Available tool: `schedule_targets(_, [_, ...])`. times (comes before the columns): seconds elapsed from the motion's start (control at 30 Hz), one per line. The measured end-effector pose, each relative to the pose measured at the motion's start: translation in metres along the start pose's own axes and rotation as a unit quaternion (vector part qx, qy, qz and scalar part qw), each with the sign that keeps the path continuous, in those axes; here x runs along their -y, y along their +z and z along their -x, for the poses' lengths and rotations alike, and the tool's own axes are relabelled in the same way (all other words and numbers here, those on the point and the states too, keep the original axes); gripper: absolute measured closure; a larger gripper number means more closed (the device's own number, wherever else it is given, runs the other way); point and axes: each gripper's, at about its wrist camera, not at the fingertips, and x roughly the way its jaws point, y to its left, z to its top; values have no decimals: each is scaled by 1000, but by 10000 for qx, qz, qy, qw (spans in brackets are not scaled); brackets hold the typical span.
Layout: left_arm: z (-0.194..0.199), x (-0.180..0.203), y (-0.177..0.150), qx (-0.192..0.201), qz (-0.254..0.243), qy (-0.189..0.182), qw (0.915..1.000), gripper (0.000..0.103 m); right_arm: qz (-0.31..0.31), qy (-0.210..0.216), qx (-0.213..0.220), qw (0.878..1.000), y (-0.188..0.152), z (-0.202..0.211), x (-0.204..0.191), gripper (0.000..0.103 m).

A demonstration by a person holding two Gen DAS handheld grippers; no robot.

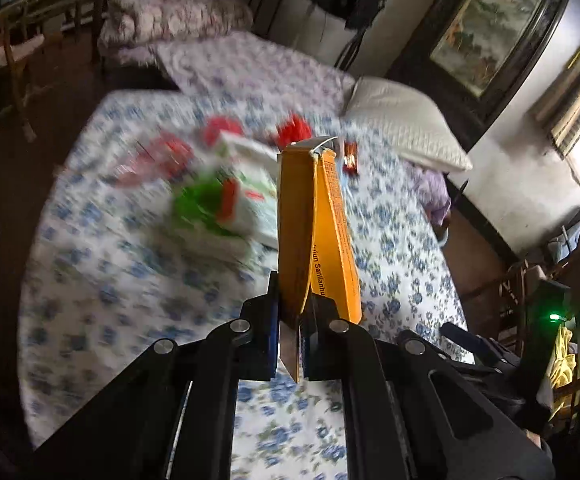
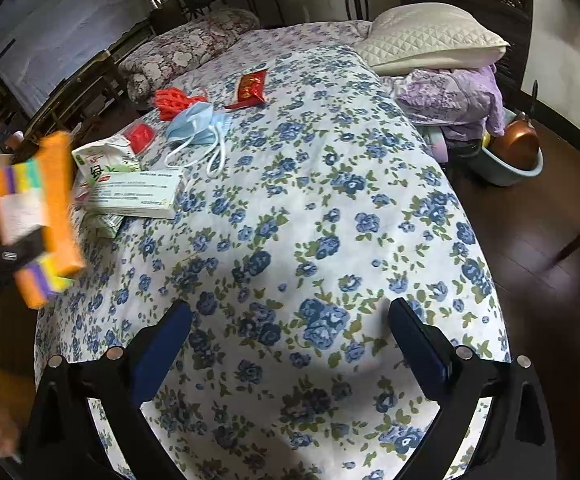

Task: Collect trash
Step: 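Grasp the orange box with the left tool and lift it, then move the open right tool to the white medicine box on the bed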

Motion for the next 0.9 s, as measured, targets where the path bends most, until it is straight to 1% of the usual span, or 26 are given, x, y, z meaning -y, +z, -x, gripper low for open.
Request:
schedule_targets(0.1, [19,-17,6,217,91,134,9996,94,19,-54,0,10000,0,0,0,6])
schedule_targets(0.17, [24,-33,10,303,183,303,9989,94,58,-86,-1,9999,0,-1,0,6])
schedule_targets(0.2, [25,-42,11,309,293,384,9984,94,74,-101,-6,9999,0,-1,-1,6])
schedule_targets(0.33, [23,-70,13,216,611,452,9969,94,163,-206,-31,9997,0,-5,-5,6])
schedule_targets(0.43, [19,-76,15,165,736,494,9959,93,348,-289,-21,9990,1,-9,-14,6])
schedule_targets(0.5, [17,-77,14,140,756,496,9958,93,597,-352,-5,9976,2,-11,-24,6])
schedule_targets(0.57, [14,-78,14,117,752,549,9956,93,889,-318,23,9955,7,-13,-36,6])
schedule_targets(0.63, [11,-80,14,74,774,567,9954,93,1037,-182,60,9944,14,-14,-47,6])
schedule_targets(0.7, [6,-84,14,33,801,614,9949,93,1202,93,103,9927,24,-18,-62,6])
schedule_targets(0.77, [1,-87,14,-10,824,697,9942,93,1441,116,77,9895,32,-25,-75,6])
schedule_targets(0.9, [-6,-93,13,-114,838,780,9934,93,2398,96,-117,9707,49,-45,-110,6])
